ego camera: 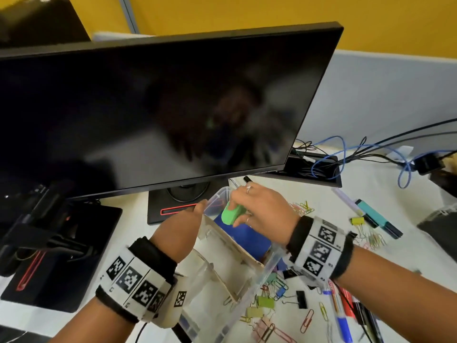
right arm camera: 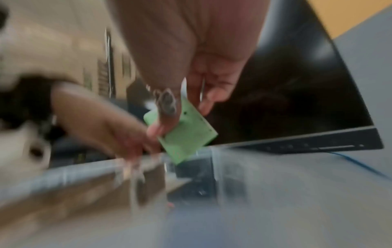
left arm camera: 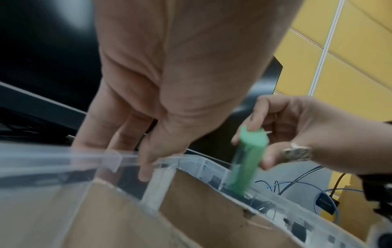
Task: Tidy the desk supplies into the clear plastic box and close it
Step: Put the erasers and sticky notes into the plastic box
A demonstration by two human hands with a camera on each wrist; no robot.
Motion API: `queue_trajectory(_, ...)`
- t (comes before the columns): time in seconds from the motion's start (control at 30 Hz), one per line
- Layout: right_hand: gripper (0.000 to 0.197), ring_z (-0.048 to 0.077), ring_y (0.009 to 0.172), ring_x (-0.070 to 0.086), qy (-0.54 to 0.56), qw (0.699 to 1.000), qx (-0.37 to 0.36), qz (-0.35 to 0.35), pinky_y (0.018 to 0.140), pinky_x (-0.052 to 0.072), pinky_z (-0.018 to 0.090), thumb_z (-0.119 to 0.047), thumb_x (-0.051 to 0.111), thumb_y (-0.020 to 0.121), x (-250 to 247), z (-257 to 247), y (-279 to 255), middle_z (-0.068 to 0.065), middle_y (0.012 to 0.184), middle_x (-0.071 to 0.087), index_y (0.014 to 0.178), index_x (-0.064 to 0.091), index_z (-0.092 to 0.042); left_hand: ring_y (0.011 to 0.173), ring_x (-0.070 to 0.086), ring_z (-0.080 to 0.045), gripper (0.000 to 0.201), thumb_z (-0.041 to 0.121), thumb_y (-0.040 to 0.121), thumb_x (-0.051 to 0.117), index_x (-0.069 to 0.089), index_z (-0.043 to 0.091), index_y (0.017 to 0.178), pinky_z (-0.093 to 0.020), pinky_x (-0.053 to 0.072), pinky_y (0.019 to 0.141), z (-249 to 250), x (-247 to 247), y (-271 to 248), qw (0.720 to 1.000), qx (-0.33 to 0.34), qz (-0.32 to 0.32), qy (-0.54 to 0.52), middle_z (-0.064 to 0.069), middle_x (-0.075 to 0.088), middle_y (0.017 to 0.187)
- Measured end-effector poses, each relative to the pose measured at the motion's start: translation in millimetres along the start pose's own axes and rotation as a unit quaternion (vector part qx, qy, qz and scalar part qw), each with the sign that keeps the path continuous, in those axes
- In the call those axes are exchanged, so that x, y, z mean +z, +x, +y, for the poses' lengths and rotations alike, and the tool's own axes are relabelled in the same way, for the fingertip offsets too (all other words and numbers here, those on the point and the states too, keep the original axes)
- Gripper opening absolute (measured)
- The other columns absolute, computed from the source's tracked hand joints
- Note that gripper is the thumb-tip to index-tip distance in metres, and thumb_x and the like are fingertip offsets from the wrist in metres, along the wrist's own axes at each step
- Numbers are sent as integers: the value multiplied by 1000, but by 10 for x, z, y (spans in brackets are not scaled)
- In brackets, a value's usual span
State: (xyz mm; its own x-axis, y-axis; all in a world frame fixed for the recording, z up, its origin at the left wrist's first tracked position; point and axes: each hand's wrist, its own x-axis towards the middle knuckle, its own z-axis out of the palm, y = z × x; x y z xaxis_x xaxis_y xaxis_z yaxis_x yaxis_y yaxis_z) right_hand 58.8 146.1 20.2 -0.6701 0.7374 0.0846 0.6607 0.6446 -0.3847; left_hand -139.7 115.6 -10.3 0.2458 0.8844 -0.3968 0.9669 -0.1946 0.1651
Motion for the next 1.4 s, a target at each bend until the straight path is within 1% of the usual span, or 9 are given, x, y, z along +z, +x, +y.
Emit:
queue_trajectory(0.2,44,38,97,62,-111,978,25,-173,74,50,40,-5,46,90,340,14,-6,18,124,56,132,41,-14,122,53,-22,63,2,94,37,9,11,149,-27,40,100,71,-141,-87,1000,0,-7,19,-10,52,134)
queue_trajectory(0.4,43,37,98,65,-19,988,24,-150,83,56,44,4,53,80,385,65,50,17,131,56,120,60,-11,127,49,-24,70,-3,92,34,-1,12,150,-33,41,104,44,-149,-133,1000,9,-20,21,-11,41,144)
queue_trajectory(0.6,74,33,121,50,-145,947,53,-282,79,46,36,13,40,85,231,-119,104,8,159,3,147,15,-17,122,53,-26,68,-1,93,33,-5,8,149,-35,44,97,100,-162,-112,997,-1,-40,60,-14,41,143)
queue_trajectory(0.77,45,33,137,32,-275,903,-11,-331,99,45,45,3,38,91,313,-126,4,20,143,40,135,37,0,120,54,-27,67,-3,93,32,-4,7,150,-35,43,97,66,-166,-104,996,7,-58,71,-16,44,139)
queue_trajectory(0.9,49,29,146,3,-298,892,-25,-340,118,18,42,-7,37,95,320,-117,22,15,153,27,144,26,-4,115,57,-27,64,1,96,31,-3,6,149,-35,45,95,82,-157,-79,994,13,-60,85,-16,51,133)
queue_trajectory(1.07,62,22,147,3,-231,931,-7,-282,121,6,36,-5,39,92,345,-57,-76,7,158,13,148,12,-13,123,51,-27,66,-1,94,32,-4,7,149,-34,43,101,138,-209,-101,991,23,-65,113,-15,41,142)
queue_trajectory(1.2,41,28,122,50,3,999,49,-1,106,38,33,-10,50,86,195,162,-437,11,129,59,126,55,-13,128,41,-31,79,-3,86,45,5,20,149,-36,47,97,354,-306,-181,990,9,52,128,-13,13,156)
queue_trajectory(1.33,21,35,101,61,56,925,338,164,87,45,34,-11,55,85,-2,1094,-1158,18,102,69,100,68,-4,88,65,-27,68,25,58,82,54,29,120,-37,60,60,740,-334,-157,981,97,118,123,-7,63,115)
queue_trajectory(1.4,22,39,103,59,23,864,479,152,88,45,38,-3,56,84,-101,1633,-1516,25,107,65,102,67,0,103,61,-32,54,46,65,68,59,34,117,-44,56,78,953,-290,-137,988,102,73,85,-7,58,126)
